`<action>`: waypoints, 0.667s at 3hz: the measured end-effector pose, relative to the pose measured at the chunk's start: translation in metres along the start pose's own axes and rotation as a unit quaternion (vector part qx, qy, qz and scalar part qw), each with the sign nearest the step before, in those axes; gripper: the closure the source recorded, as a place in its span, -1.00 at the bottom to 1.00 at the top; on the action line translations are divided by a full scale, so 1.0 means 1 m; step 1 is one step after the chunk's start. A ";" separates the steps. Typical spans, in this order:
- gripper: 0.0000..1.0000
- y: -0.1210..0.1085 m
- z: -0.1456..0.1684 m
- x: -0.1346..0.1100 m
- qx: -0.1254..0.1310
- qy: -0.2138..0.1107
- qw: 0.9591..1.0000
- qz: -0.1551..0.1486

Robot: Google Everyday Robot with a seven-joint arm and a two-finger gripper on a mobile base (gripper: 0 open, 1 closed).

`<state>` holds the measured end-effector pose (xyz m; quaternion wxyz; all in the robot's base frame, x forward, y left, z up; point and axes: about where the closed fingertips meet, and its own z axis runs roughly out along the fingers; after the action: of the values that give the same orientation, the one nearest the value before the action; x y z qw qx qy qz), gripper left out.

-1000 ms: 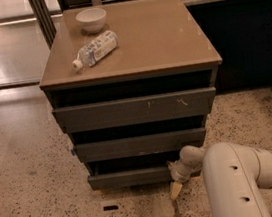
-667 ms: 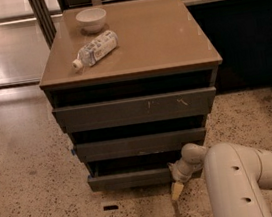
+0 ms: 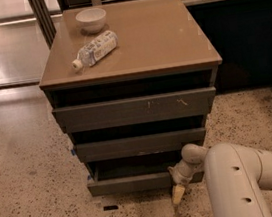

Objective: Open bottom drawer

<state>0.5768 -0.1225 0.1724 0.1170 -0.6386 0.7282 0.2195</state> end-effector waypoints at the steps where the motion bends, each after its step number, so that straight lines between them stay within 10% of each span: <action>1: -1.00 0.014 0.002 0.000 -0.010 -0.003 1.000 -0.001; 2: -1.00 0.043 -0.002 -0.004 -0.022 -0.008 1.000 -0.001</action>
Offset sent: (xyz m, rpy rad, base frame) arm -0.0924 0.0136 0.0261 0.0369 0.0804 0.0425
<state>0.5358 -0.1161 0.1827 0.1090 -0.6400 0.7217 0.2402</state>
